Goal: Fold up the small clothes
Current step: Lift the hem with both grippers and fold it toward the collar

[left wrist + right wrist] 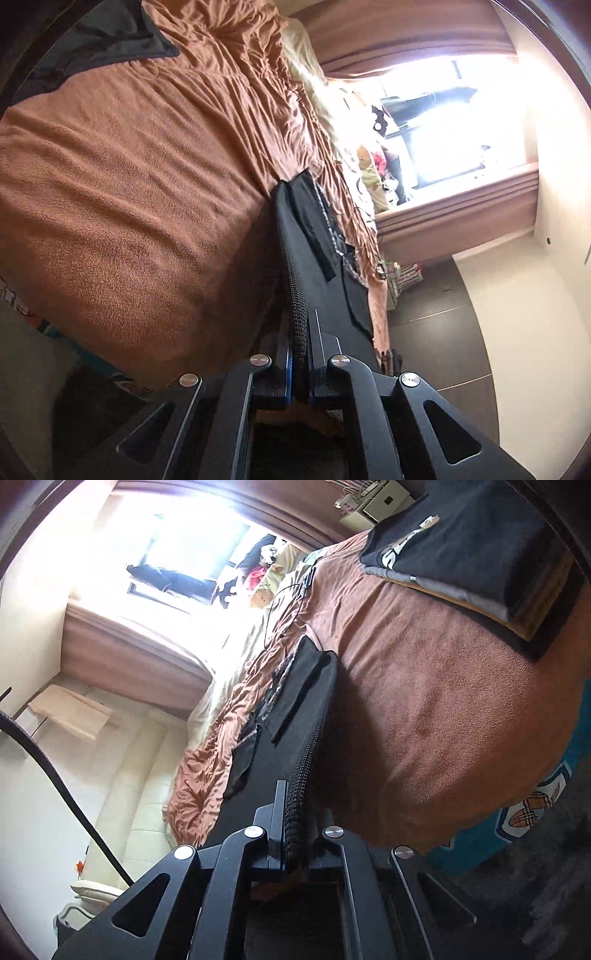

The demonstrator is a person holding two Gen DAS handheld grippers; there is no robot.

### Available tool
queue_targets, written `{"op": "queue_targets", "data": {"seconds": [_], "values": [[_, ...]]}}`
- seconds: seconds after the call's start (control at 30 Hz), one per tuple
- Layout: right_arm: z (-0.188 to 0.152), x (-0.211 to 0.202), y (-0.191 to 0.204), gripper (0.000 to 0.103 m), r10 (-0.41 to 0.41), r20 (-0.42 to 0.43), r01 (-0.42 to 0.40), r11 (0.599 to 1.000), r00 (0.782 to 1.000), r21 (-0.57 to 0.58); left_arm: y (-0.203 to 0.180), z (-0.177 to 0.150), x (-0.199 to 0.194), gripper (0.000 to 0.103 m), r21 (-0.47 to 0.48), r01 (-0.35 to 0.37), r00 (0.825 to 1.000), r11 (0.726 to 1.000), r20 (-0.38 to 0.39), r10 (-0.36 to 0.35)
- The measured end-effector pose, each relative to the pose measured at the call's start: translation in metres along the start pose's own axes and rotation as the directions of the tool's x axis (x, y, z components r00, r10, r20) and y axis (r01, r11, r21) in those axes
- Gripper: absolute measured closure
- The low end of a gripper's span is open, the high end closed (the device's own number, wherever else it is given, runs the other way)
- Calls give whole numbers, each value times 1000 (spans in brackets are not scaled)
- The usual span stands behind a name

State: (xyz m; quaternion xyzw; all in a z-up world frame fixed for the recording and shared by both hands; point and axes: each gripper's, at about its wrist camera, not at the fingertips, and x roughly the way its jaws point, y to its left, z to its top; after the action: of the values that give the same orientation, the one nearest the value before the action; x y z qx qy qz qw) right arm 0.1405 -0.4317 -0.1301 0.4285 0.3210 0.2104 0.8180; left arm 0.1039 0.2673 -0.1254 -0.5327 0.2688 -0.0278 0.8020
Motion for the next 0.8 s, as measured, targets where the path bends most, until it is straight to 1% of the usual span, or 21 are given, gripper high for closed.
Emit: {"op": "queue_targets", "data": {"seconds": [0.1, 0.17, 0.4, 0.5, 0.7, 0.8], "values": [[-4, -15, 1, 102, 16, -4, -16, 1000, 1000, -12, -5, -11, -23, 98, 8, 32, 999, 999, 13, -32], [-9, -27, 0, 102, 27, -7, -27, 999, 1000, -23, -6, -19, -35, 98, 10, 40, 999, 999, 19, -41], [-29, -59, -7, 102, 19, -17, -20, 999, 1000, -42, -2, -50, -77, 99, -1, 99, 995, 995, 32, -99], [-35, -73, -5, 102, 19, -21, -20, 998, 1000, -53, -1, -61, -95, 99, -5, 114, 993, 994, 37, -113], [-42, -98, 3, 102, 59, -1, -59, 995, 998, -81, -12, -75, -126, 99, 27, 143, 987, 989, 63, -145], [-40, -100, -1, 102, 69, 8, -68, 994, 998, -85, -15, -79, -136, 98, 34, 160, 984, 986, 74, -163]]}}
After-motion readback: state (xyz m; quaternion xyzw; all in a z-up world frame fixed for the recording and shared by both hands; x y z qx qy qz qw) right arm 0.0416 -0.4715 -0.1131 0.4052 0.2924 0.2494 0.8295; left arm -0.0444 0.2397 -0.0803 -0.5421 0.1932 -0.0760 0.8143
